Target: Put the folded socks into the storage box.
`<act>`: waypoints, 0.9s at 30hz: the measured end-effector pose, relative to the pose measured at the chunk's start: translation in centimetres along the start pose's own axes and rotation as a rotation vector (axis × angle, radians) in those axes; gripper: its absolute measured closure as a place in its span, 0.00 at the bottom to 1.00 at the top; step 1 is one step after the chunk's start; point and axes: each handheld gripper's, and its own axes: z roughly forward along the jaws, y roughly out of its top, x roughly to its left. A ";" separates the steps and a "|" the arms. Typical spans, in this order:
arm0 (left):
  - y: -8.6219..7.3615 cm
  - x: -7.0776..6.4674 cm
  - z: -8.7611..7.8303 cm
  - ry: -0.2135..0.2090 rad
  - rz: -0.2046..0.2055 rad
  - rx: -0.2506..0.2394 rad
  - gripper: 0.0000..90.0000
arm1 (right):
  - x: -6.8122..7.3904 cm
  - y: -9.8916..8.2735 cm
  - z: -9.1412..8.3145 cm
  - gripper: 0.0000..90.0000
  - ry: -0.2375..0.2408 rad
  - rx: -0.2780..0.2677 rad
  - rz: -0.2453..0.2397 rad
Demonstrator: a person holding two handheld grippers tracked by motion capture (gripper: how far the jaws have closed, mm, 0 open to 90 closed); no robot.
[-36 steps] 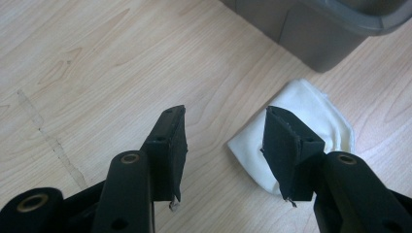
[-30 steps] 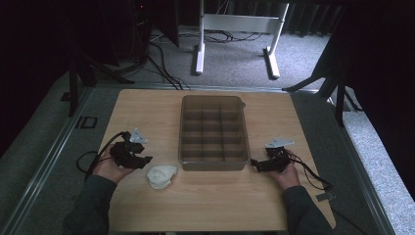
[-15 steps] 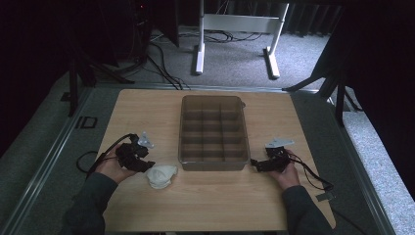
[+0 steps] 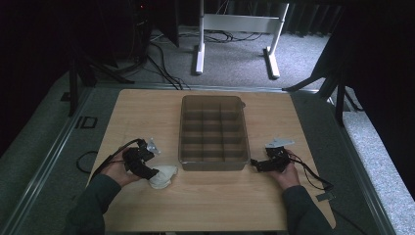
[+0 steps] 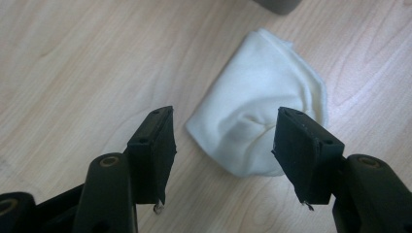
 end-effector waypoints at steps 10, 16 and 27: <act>-0.1 -0.9 1.1 -0.010 0.020 0.030 0.41 | 0.0 0.0 0.0 0.11 0.000 0.000 0.001; 0.2 -1.8 1.8 -0.027 0.035 0.037 0.40 | 0.0 0.0 0.0 0.12 0.000 0.000 0.001; 1.5 -2.5 3.1 -0.035 0.037 0.025 0.40 | 0.0 0.0 0.0 0.12 0.000 0.000 0.000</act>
